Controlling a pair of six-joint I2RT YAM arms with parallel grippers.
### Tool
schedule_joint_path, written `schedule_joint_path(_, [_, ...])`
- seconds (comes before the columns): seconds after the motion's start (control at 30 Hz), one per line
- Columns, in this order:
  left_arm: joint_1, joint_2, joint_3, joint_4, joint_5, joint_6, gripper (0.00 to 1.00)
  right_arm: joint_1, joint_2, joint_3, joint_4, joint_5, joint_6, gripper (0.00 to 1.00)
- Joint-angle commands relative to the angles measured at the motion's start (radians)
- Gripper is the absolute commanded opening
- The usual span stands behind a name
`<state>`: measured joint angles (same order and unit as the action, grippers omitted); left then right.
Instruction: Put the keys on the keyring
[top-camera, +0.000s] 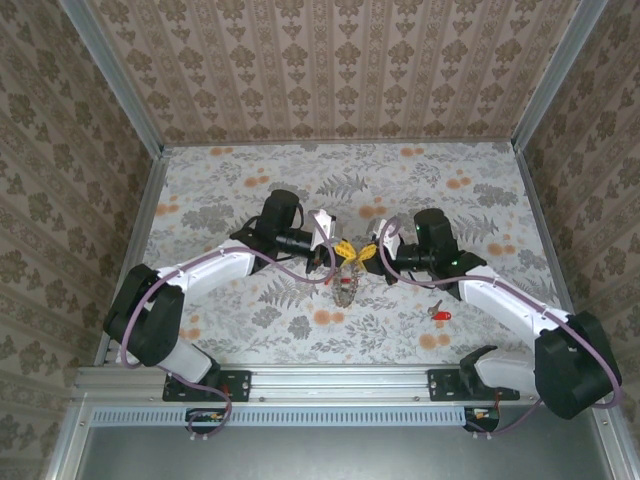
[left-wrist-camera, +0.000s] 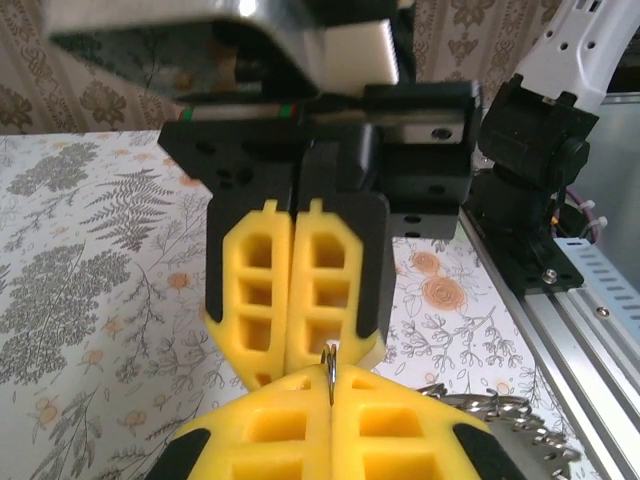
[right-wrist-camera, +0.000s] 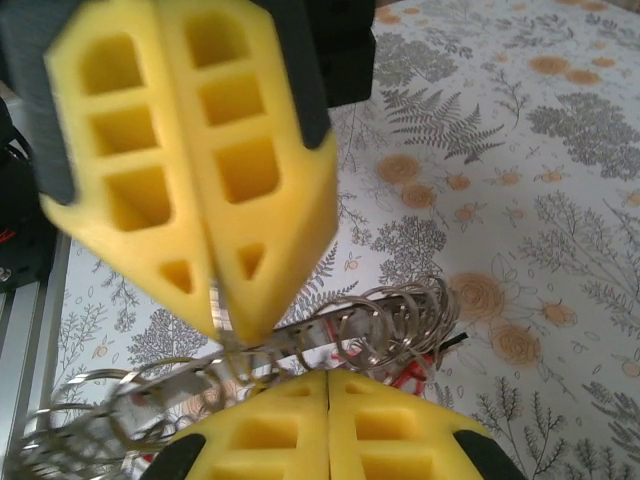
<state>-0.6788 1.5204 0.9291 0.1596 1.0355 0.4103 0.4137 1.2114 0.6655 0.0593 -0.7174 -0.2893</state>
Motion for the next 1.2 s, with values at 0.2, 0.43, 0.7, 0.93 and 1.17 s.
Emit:
schedule_joint_path(0.2, [0.0, -0.02, 0.009, 0.052, 0.046, -0.011, 0.0, -0.003, -0.08, -0.004, -0.08, 0.103, -0.01, 0.16])
schedule_joint_path(0.43, [0.0, -0.018, 0.02, 0.014, 0.044, 0.014, 0.0, -0.013, -0.208, -0.027, -0.184, 0.098, -0.058, 0.29])
schedule_joint_path(0.7, [-0.001, -0.005, 0.038, 0.009, 0.089, 0.004, 0.0, -0.013, -0.149, -0.038, -0.11, -0.014, -0.025, 0.32])
schedule_joint_path(0.93, [0.0, 0.001, 0.043, 0.016, 0.113, -0.008, 0.0, -0.003, -0.049, -0.02, -0.013, -0.076, 0.007, 0.25])
schedule_joint_path(1.17, [0.0, 0.017, 0.05, 0.036, 0.143, -0.037, 0.0, 0.015, 0.007, -0.02, 0.068, -0.061, 0.037, 0.09])
